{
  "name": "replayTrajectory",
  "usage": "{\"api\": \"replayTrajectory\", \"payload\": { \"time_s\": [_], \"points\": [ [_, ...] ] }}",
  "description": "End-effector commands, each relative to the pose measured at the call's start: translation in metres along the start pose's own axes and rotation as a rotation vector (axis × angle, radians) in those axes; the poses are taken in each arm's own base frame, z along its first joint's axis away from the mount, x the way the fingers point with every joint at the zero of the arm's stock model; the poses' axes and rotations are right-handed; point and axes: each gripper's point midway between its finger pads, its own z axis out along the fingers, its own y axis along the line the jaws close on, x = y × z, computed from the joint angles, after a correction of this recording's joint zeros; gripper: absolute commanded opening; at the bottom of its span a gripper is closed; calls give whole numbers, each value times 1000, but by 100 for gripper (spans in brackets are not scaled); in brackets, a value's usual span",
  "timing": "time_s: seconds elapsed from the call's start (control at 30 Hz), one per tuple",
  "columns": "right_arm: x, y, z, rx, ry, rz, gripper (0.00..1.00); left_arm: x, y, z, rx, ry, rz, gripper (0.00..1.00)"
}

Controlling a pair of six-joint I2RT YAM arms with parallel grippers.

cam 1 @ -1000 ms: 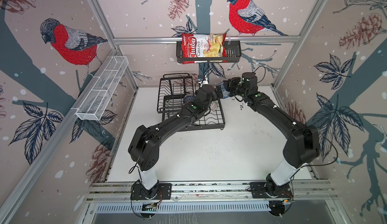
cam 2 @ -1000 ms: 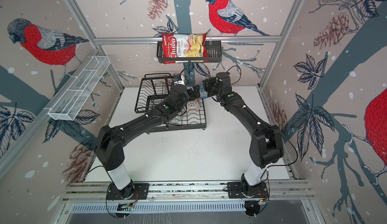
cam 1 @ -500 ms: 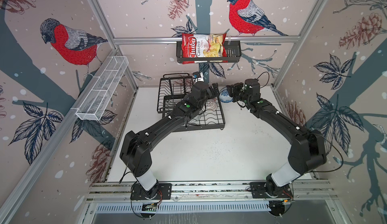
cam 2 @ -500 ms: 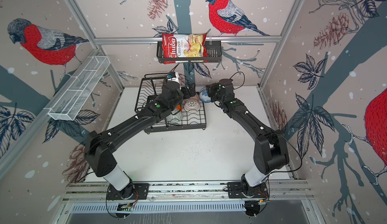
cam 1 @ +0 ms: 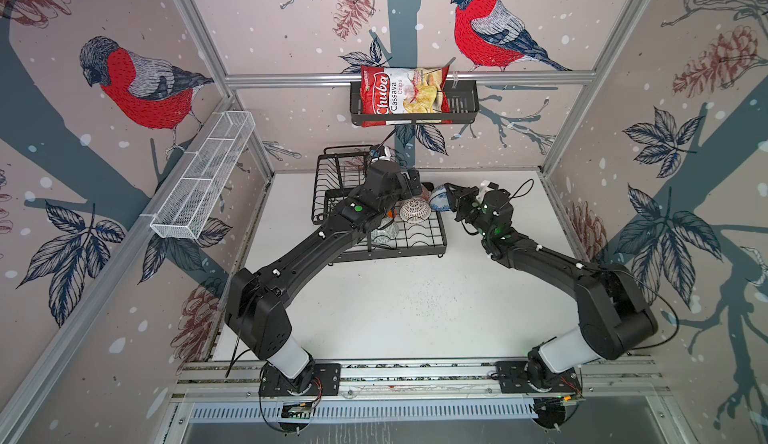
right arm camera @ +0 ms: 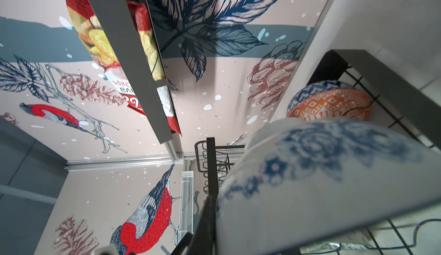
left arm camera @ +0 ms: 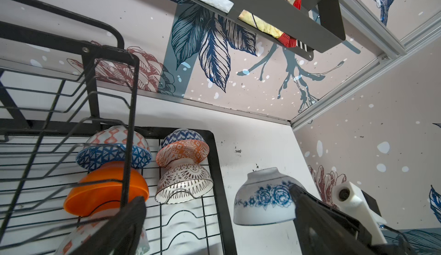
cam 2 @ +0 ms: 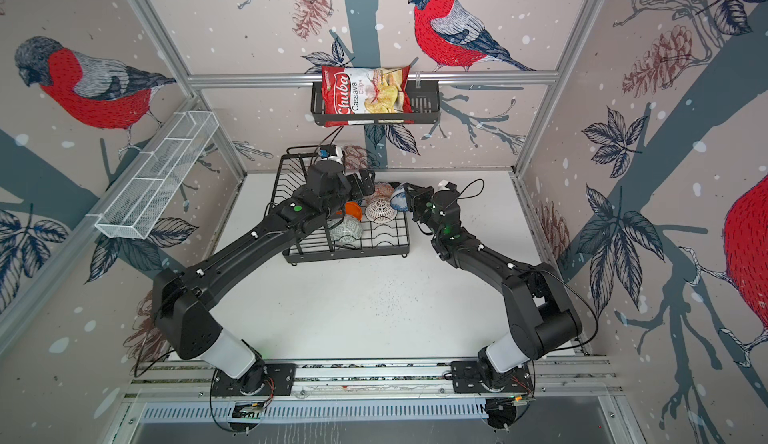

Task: Load the bowls into the dish rack
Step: 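Move the blue-and-white bowl over the rack slot while the left arm shifts aside, then lower the blue-and-white bowl into the rack slot beside the starburst bowl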

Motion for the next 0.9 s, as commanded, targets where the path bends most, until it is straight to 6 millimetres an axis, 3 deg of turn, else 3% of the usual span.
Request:
{"api": "replayTrajectory", "payload": {
  "time_s": [0.0, 0.33, 0.47, 0.87],
  "points": [
    [15, 35, -2, -177, 31, -6, 0, -2, 2, -6, 8, 1, -11, 98],
    [47, 7, 17, -86, 90, 37, 0, 2, 12, -12, -1, 8, -27, 98],
    [50, -16, 19, -28, 95, 94, 0, 3, 14, -13, -6, 13, -29, 98],
    [57, -52, 22, 54, 86, 150, 0, 8, 27, -21, -19, 30, -43, 98]
  ]
}}
